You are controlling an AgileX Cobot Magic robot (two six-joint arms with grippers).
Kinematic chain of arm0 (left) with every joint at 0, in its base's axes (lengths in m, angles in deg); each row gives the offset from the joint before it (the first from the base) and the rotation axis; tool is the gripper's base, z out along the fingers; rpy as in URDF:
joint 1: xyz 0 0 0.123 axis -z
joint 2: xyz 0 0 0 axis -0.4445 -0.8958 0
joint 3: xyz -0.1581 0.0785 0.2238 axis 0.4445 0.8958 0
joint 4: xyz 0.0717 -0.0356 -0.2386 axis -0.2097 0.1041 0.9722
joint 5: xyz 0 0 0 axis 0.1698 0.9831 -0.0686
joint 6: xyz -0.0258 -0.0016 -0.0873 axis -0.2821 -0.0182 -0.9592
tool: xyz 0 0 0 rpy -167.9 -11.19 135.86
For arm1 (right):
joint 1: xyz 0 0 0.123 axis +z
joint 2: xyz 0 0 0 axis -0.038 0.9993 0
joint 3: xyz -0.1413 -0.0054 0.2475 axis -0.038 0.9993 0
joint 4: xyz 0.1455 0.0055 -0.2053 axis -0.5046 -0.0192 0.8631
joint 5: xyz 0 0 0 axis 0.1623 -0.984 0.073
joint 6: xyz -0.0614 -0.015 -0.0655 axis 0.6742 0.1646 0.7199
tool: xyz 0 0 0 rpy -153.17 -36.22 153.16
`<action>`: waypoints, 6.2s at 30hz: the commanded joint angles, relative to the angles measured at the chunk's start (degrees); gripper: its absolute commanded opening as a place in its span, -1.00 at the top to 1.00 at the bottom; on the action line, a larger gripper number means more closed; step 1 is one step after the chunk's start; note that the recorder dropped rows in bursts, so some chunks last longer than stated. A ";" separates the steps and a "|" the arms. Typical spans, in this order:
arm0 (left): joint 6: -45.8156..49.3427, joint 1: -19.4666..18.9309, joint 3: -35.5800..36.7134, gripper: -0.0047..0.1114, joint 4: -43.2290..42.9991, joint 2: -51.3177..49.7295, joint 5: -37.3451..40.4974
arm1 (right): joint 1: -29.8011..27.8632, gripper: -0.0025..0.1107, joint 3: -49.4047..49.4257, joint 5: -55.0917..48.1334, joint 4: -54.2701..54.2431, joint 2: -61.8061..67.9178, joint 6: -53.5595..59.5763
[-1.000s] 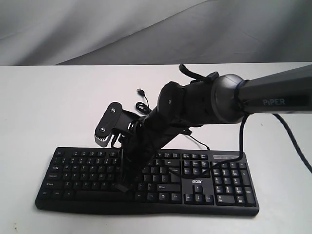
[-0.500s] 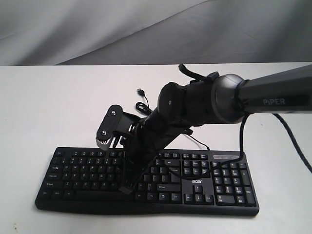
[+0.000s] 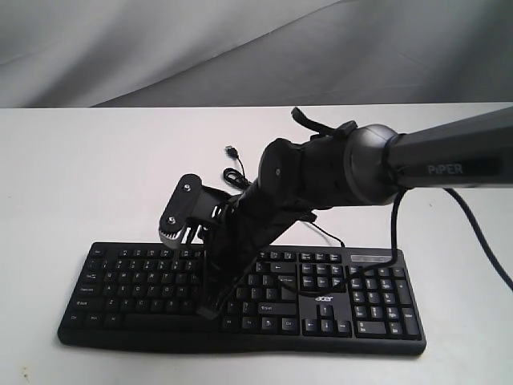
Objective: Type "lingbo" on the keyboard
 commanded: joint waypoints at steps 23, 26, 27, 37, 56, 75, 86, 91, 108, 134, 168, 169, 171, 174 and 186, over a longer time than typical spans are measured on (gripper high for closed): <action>-0.12 -0.06 0.28 0.91 0.21 0.21 -0.30 | -0.14 0.96 0.06 0.55 0.43 0.81 0.30; -0.12 -0.06 0.28 0.91 0.21 0.21 -0.30 | 0.14 0.96 -0.26 -1.23 -0.32 -1.79 0.30; -0.12 -0.06 0.28 0.91 0.21 0.21 -0.30 | 0.77 0.96 -0.26 -1.87 -1.34 -2.50 0.30; -0.12 -0.06 0.28 0.91 0.21 0.21 -0.30 | 4.31 0.96 -0.26 -2.10 -1.66 -1.22 0.30; -0.12 -0.06 0.28 0.91 0.21 0.21 -0.30 | 4.88 0.96 -0.26 -1.15 -0.90 -0.11 0.42; -0.12 -0.06 0.28 0.91 0.21 0.21 -0.30 | 4.88 0.96 -0.26 -1.16 -1.00 0.55 0.42; -0.12 -0.06 0.28 0.91 0.21 0.21 -0.30 | 4.88 0.96 -0.26 -1.31 -1.00 1.60 0.55; -0.12 -0.06 0.28 0.91 0.21 0.21 -0.30 | 4.88 0.96 -0.26 -1.40 -0.84 2.15 0.55; -0.12 -0.06 0.28 0.91 0.21 0.21 -0.30 | 4.88 0.96 -5.87 -1.76 -2.12 1.32 0.55; -0.12 -0.06 0.28 0.91 0.21 0.21 -0.30 | 4.88 0.96 -6.22 0.88 -6.08 3.96 3.36; -0.12 -0.06 0.28 0.91 0.21 0.21 -0.30 | 4.88 0.96 -6.08 -6.19 -3.36 2.77 0.21; -0.12 -0.06 0.28 0.91 0.21 0.21 -0.30 | 4.88 0.96 -5.95 -6.08 -3.36 2.77 0.21; -0.12 -0.06 0.28 0.91 0.21 0.21 -0.30 | 4.88 0.96 -5.98 -6.08 -3.36 2.77 0.21; -0.12 -0.06 0.28 0.91 0.21 0.21 -0.30 | 4.88 0.96 -5.98 -5.97 -3.36 3.21 0.21; -0.12 -0.06 0.28 0.91 0.21 0.21 -0.30 | 4.88 0.96 -5.98 -5.41 -3.35 3.93 0.41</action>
